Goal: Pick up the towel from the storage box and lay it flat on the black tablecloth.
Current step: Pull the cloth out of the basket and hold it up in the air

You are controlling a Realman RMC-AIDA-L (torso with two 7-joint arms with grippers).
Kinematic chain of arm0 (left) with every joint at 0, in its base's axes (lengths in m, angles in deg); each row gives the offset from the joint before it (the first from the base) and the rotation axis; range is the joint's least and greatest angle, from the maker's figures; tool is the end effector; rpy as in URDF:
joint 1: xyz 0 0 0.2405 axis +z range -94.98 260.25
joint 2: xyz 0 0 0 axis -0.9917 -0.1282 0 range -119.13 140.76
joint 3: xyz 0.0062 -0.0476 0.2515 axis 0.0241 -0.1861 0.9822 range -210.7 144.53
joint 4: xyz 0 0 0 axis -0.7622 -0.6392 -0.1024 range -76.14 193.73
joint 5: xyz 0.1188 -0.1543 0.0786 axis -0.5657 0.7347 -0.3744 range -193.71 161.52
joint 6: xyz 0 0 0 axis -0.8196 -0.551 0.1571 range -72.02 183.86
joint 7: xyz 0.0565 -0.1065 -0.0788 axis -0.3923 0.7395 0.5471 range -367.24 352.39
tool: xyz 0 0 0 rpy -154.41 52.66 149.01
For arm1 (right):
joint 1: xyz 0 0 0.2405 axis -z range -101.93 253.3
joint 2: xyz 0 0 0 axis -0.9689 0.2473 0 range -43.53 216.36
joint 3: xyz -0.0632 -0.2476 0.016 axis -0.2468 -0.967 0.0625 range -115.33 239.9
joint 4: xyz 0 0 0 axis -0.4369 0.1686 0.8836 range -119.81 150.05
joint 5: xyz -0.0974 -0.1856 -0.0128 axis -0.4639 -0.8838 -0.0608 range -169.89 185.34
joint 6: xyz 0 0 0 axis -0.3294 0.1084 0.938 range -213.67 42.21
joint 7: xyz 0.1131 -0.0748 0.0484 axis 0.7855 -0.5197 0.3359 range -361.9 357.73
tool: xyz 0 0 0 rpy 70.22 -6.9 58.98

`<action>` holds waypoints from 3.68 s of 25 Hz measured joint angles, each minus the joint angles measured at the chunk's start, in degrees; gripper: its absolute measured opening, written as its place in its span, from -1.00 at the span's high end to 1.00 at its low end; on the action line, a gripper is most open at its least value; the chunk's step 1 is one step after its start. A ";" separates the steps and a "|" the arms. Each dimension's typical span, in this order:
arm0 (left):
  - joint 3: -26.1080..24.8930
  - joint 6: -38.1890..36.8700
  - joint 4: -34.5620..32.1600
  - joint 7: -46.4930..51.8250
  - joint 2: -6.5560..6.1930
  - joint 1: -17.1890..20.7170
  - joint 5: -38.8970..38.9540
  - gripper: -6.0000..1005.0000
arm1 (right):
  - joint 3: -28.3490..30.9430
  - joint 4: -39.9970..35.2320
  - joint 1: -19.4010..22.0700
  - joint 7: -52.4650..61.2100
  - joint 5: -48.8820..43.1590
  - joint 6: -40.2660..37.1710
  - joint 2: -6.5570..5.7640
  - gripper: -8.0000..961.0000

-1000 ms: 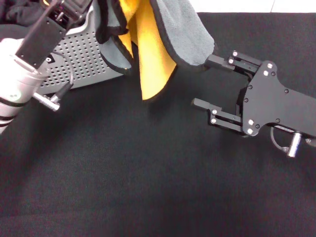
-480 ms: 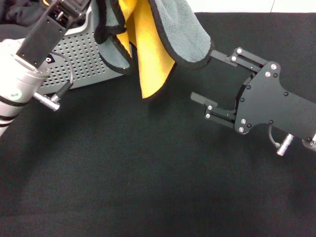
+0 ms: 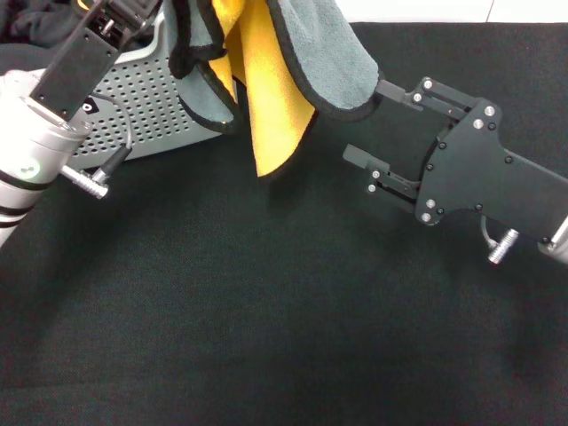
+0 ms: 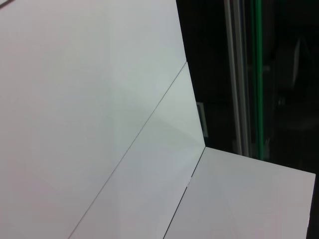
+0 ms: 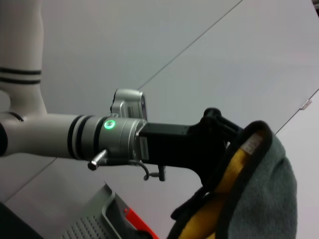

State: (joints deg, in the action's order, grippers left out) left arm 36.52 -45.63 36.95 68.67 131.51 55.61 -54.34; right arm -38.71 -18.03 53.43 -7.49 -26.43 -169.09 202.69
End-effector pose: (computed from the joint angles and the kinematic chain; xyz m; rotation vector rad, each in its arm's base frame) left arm -0.1967 0.3137 0.0256 -2.0299 -0.6562 -1.9897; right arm 0.1895 0.2975 -0.0370 -2.0328 -0.8304 0.9341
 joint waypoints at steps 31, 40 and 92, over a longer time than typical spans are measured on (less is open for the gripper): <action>2.24 0.83 0.76 -1.78 -0.11 -0.84 2.96 0.95 | -12.64 -3.40 1.58 -19.93 19.67 5.58 0.00 0.13; 2.11 0.83 0.75 -1.91 -0.16 -0.58 3.36 0.95 | -16.35 -3.79 1.91 -21.80 19.53 5.55 0.00 0.12; 3.78 0.30 0.75 -1.66 -0.02 -0.22 4.59 0.95 | -17.89 -3.28 1.66 -30.48 26.55 7.73 0.00 0.52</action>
State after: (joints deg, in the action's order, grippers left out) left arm 40.30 -45.33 37.70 67.01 131.49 55.39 -49.75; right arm -56.60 -21.31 55.09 -37.97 0.12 -161.37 202.69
